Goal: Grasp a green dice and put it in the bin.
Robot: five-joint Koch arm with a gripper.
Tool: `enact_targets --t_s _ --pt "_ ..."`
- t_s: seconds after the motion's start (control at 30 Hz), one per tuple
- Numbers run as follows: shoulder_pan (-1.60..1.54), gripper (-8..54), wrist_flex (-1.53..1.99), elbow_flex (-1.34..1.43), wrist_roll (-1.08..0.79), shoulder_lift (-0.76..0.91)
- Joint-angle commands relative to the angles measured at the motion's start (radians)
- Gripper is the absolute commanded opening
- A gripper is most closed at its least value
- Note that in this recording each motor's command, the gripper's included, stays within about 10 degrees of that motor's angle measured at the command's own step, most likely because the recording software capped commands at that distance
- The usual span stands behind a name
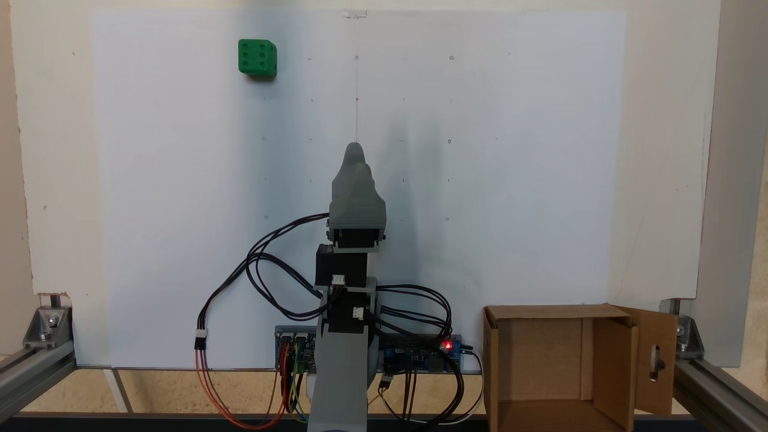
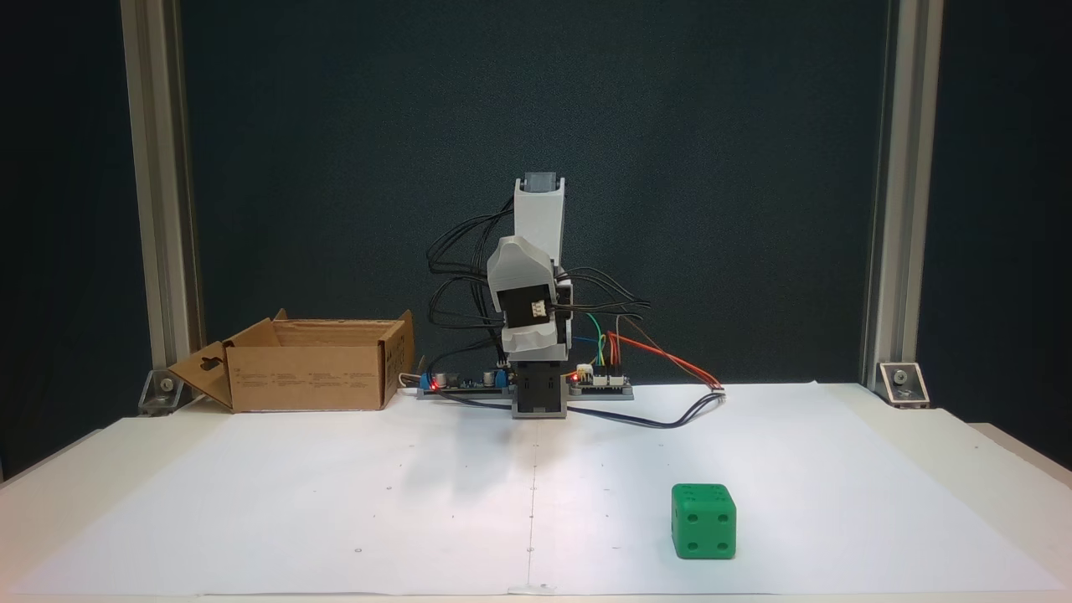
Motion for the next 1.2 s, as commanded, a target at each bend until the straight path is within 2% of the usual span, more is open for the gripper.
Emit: enact_targets --t_s 0.0,1.17 --pt "0.074 44.9 -0.080 0.052 -0.175 0.107" --pt "0.072 44.0 -0.077 0.052 -0.193 0.107"
